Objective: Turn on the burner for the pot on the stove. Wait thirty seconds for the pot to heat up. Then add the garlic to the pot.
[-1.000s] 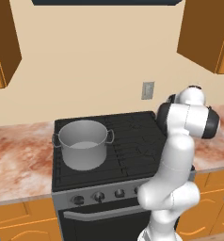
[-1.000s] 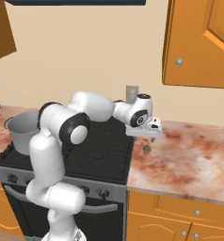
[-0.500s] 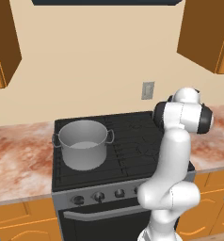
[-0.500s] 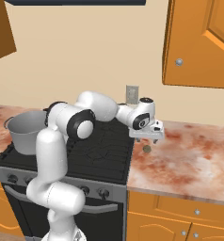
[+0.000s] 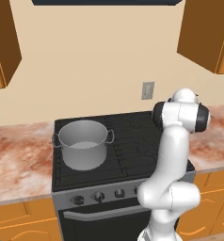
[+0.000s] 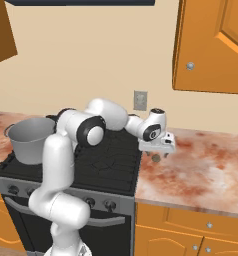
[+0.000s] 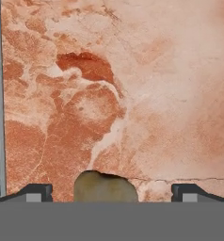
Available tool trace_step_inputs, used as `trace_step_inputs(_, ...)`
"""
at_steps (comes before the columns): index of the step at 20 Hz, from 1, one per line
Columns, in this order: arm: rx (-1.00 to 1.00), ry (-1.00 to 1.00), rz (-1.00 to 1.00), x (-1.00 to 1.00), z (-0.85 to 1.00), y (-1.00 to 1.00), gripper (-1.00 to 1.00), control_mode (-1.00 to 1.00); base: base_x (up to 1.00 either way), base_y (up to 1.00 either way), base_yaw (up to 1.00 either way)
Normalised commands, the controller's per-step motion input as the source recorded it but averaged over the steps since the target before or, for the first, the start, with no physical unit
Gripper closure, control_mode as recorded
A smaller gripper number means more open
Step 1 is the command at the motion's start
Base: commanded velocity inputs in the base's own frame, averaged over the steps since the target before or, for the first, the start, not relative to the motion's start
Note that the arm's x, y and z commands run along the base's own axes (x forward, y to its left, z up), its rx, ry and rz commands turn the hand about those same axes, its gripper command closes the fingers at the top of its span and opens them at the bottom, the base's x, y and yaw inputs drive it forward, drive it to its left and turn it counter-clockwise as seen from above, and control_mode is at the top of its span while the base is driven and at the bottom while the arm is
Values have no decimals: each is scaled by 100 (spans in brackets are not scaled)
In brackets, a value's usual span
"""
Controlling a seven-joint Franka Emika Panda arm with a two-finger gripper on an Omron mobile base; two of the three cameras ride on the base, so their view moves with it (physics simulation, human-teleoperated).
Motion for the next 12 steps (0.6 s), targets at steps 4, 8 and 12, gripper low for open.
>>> trace_step_inputs(4, 0, 8, 0, -3, -18, 8, -100, -100, 0, 0, 0)
trace_step_inputs(8, 0, 3, 0, 0, -17, 0, -100, -100, 0, 0, 0)
trace_step_inputs(12, 1, 6, -3, 0, -20, 0, 100, -100, 0, 0, 0)
